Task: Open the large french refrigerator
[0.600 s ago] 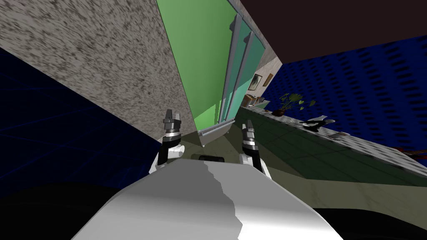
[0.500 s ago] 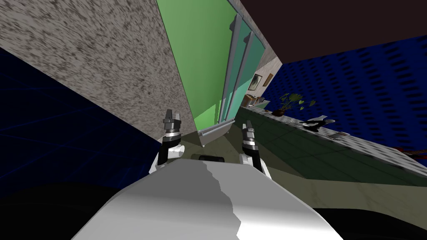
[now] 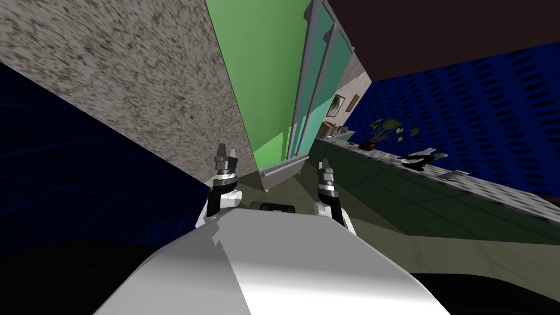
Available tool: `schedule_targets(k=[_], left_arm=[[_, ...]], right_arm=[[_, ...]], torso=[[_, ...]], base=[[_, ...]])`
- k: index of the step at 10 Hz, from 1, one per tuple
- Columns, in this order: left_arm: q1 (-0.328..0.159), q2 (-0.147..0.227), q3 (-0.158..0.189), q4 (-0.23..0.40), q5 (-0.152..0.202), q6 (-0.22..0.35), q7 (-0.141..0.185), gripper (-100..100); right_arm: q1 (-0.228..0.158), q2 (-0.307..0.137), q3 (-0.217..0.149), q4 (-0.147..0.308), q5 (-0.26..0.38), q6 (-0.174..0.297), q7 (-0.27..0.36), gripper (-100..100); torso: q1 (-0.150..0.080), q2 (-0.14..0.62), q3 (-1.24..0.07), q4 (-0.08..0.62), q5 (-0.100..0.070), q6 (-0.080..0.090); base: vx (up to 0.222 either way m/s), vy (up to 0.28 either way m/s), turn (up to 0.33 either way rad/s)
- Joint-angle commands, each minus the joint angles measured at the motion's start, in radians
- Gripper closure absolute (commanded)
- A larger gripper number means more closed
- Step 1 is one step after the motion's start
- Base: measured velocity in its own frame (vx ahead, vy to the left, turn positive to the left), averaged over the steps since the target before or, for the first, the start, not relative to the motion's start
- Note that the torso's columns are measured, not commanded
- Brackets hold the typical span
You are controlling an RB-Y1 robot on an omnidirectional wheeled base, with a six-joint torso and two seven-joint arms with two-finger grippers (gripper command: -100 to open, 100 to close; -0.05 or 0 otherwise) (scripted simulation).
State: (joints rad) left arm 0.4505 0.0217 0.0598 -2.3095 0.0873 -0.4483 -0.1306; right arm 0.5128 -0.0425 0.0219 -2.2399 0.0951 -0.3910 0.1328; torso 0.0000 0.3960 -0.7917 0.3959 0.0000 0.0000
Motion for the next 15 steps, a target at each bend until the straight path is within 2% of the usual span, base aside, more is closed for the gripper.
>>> schedule_targets(k=[1,3,4,6,8,9,11,12,13,14,15], left_arm=[[0.000,0.000,0.000,0.000,0.000,0.000,0.000,0],[0.000,0.000,0.000,0.000,0.000,0.000,0.000,0],[0.000,0.000,0.000,0.000,0.000,0.000,0.000,0],[0.000,0.000,0.000,0.000,0.000,0.000,0.000,0],[0.000,0.000,0.000,0.000,0.000,0.000,0.000,0],[0.000,0.000,0.000,0.000,0.000,0.000,0.000,0],[0.000,0.000,0.000,0.000,0.000,0.000,0.000,0],[0.000,0.000,0.000,0.000,0.000,0.000,0.000,0],[0.000,0.000,0.000,0.000,0.000,0.000,0.000,0],[0.000,0.000,0.000,0.000,0.000,0.000,0.000,0],[0.000,0.000,0.000,0.000,0.000,0.000,0.000,0]], right_arm=[[0.000,0.000,0.000,0.000,0.000,0.000,0.000,0],[0.000,0.000,0.000,0.000,0.000,0.000,0.000,0],[-0.008,-0.015,0.013,0.021,0.027,0.033,0.006,-100],[-0.020,-0.030,0.032,0.052,0.068,0.080,0.015,-100],[-0.036,-0.045,0.058,0.095,0.124,0.142,0.027,-100],[-0.036,-0.045,0.058,0.095,0.124,0.149,0.027,-100],[-0.055,-0.057,0.090,0.149,0.193,0.221,0.040,-100],[-0.055,-0.057,0.090,0.150,0.193,0.232,0.040,-100],[-0.066,-0.062,0.107,0.181,0.232,0.261,0.048,-100],[-0.066,-0.062,0.107,0.181,0.232,0.278,0.048,-100],[-0.077,-0.067,0.125,0.214,0.274,0.310,0.055,-100]], torso=[[0.000,0.074,-0.147,0.074,0.000,0.000],[0.000,0.222,-0.443,0.221,0.000,0.000],[0.000,0.295,-0.590,0.295,0.000,0.000],[0.002,0.340,-0.678,0.338,0.001,0.000],[0.001,0.342,-0.684,0.342,0.000,0.000],[0.000,0.342,-0.684,0.342,0.000,0.000],[-0.001,0.342,-0.684,0.342,0.000,0.000],[0.001,0.342,-0.684,0.342,0.000,0.000],[0.000,0.342,-0.684,0.342,0.000,0.001],[0.001,0.342,-0.684,0.342,0.000,0.000],[-0.001,0.342,-0.684,0.342,0.000,0.000]], base=[[0.000,0.000,0.000],[0.000,0.000,0.000],[-0.013,0.022,0.122],[-0.029,0.047,0.178],[-0.028,0.061,0.203],[-0.019,0.045,0.064],[-0.019,0.054,0.207],[-0.014,0.050,0.085],[-0.005,0.064,0.146],[-0.005,0.048,0.099],[-0.008,0.055,0.168]])
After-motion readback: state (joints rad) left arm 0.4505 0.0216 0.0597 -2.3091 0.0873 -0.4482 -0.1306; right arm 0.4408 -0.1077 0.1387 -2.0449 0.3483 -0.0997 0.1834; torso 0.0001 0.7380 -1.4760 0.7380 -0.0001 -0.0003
